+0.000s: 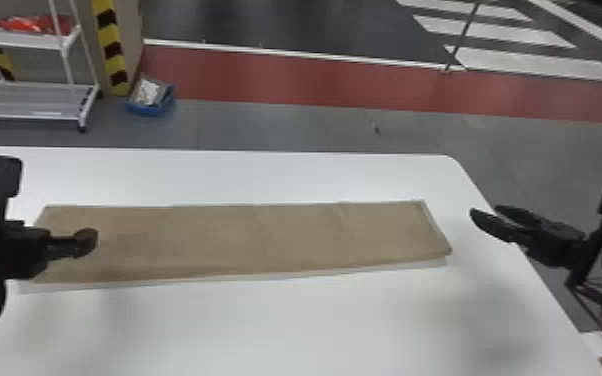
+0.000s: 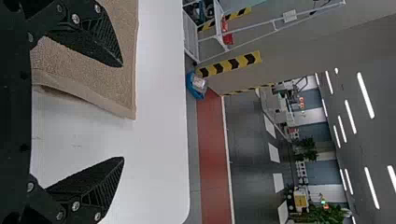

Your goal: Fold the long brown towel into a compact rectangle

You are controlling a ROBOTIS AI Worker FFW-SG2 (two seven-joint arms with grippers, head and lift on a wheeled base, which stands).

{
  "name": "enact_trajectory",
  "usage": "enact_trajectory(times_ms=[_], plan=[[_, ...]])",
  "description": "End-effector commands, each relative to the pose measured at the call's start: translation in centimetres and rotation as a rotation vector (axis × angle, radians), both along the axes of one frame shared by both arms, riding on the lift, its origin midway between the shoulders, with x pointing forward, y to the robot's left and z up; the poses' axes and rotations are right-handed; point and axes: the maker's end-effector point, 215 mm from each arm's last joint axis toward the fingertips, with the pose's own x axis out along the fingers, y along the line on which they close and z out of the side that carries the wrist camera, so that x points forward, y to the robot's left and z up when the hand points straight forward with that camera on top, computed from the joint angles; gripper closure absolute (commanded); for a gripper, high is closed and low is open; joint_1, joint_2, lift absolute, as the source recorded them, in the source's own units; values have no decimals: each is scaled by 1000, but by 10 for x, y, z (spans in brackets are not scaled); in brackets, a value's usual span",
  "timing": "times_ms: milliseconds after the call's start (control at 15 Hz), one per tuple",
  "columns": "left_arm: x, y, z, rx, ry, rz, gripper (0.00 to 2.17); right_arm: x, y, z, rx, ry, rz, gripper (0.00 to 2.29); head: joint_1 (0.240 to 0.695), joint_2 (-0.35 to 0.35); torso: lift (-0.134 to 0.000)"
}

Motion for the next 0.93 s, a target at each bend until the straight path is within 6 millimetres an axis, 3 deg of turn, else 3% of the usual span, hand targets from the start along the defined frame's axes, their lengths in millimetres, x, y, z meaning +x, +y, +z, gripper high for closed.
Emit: enact_trajectory(times_ms=[0,200,267,333,400,467,667,733,867], plan=[[-8,10,1,1,-3,35,36,-3,7,-3,17,-1,16,218,695,-206,-125],[-21,36,-3,32,-10,138,36,-1,42,0,39,-46,55,522,695,-178,-125],[-23,41,-2,23,-19,162,36,4,60,4,50,-61,74,815,695,-163,-125],[-25,46,-2,9,-30,180,36,10,87,5,78,-65,100,1551,695,-148,-125],[-26,50,-2,-1,-40,193,36,17,121,10,98,-85,139,1922,695,-109,-125],[-28,53,-1,-5,-55,200,36,22,154,12,120,-97,175,2013,695,-83,-125],[-43,54,-11,-8,-41,209,39,37,277,6,92,-122,322,2017,695,9,-125],[-48,56,-8,-5,-48,213,39,36,300,-4,46,-123,357,2017,695,46,-125],[-61,61,-9,-3,-44,219,36,36,326,-29,4,-122,382,2017,695,140,-125]])
